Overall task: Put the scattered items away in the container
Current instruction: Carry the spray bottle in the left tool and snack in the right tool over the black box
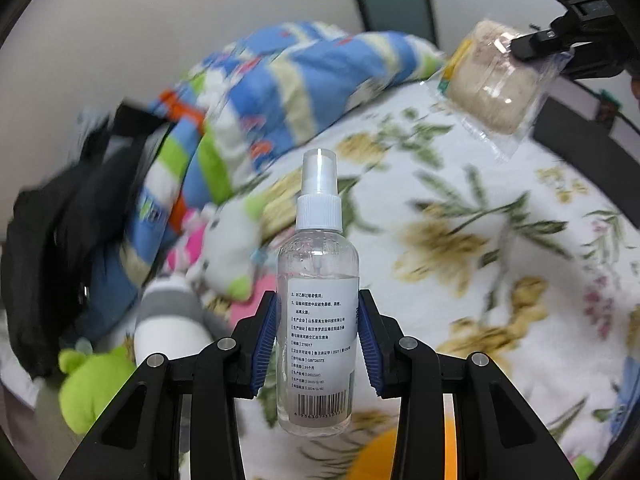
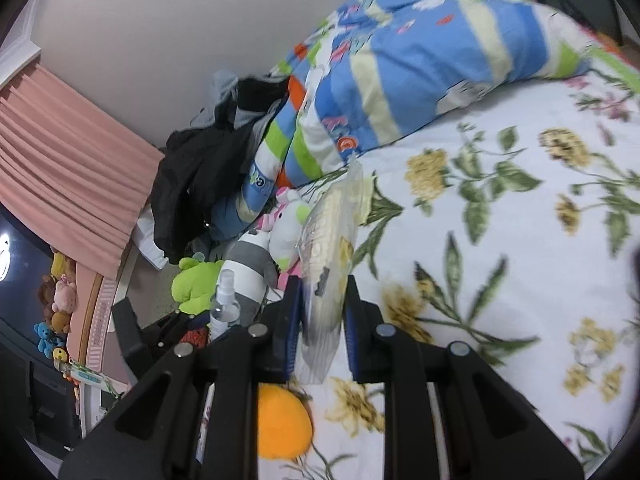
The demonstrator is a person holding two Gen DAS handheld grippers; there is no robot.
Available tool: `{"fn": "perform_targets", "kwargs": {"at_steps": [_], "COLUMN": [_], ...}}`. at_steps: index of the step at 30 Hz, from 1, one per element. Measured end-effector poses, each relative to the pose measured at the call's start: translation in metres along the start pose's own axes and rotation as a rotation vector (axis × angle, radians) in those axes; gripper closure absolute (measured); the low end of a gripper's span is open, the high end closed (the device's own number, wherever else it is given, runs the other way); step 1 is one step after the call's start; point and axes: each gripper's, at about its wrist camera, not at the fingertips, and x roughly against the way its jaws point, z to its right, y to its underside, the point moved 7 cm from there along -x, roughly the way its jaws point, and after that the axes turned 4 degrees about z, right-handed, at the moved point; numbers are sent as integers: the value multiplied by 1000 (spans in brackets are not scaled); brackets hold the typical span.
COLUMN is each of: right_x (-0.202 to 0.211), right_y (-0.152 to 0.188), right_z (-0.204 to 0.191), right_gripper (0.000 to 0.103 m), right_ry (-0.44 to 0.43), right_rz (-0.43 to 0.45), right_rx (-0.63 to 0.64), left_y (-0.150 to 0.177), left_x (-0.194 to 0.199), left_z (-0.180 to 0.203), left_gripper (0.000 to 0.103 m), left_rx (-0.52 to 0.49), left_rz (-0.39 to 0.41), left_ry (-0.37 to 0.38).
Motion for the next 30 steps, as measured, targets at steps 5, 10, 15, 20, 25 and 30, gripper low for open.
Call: {"fn": "perform_targets", "kwargs": {"at_steps": [5,10,15,20,25,30], "right_x": [91,190,283,342,357,336], "right_y": [8,18,36,61,79,85], "right_z": [24,69,122,187,248,291], "right_gripper": [83,83,83,83,83,81], "right_ry": [36,118,229,349,407,421], "right_rz": [76,162,227,249,232,182], "right_rx": [-9,-44,-74,-142,-207,-243], "left_y": [-52,-113,-169,-211,-222,-222], "left_x": [43,76,102,107,76,33], "left_z": [75,174,283,387,457,504], "left_gripper": [64,64,64,64,64,64], "left_rx": [-83,-157,-210,-233,-254,-267], "left_rz": [73,155,238,273,235,169], "left_ry": [60,140,251,391,452,501]}}
